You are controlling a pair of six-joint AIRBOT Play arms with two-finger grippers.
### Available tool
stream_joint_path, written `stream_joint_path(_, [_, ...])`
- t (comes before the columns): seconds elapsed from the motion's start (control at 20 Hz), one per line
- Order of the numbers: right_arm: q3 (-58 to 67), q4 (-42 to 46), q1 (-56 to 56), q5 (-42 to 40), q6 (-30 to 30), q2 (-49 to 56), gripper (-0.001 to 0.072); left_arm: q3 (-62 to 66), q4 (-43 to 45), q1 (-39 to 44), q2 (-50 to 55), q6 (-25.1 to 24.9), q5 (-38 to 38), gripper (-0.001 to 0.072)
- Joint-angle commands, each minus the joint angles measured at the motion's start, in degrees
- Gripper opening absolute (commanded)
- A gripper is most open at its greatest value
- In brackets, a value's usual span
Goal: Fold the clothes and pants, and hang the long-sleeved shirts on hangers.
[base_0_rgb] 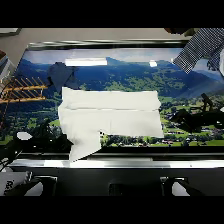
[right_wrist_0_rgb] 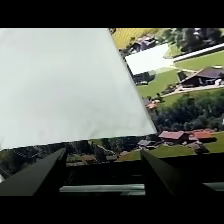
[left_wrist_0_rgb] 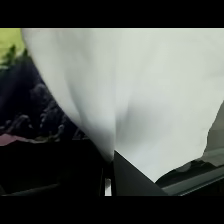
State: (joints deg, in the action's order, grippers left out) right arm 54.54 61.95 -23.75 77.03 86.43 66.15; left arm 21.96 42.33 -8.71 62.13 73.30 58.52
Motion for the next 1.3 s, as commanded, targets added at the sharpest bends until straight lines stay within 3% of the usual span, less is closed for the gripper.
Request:
stream_joint_path(0.0, [0.6, 4.6, 0.0, 1.2, -0.3, 0.7, 0.0554, 0.1, -0.3, 0.3, 0.0, 0.0, 1.4, 0.0020])
stream_joint_path(0.15, [-0.4, 4.0, 0.0, 1.7, -2.0, 5.7, 0.0597, 0.1, -0.3, 0.3, 0.0, -0.1, 1.4, 0.0019])
stream_joint_path(0.45, [-3.1, -1.1, 0.0, -1.5, -6.7, 15.7, 0.0589, 0.1, -0.3, 0.3, 0.0, -0.1, 1.4, 0.0020])
stream_joint_path(1.1, [-5.2, -4.0, 1.0, -2.2, -8.3, 18.9, 0.0564, 0.1, -0.3, 0.3, 0.1, 0.0, 1.3, 0.0019])
stream_joint_path(1.15, [-5.8, -3.8, 1.8, -2.8, -8.8, 18.9, 0.0496, 0.1, -0.3, 0.3, 0.1, 0.0, 1.3, 0.0020])
stream_joint_path(1.25, [-6.0, -4.0, 3.0, -4.9, -9.6, 18.9, 0.0256, 0.5, -0.3, 0.3, 0.1, 0.0, 1.4, 0.0020])
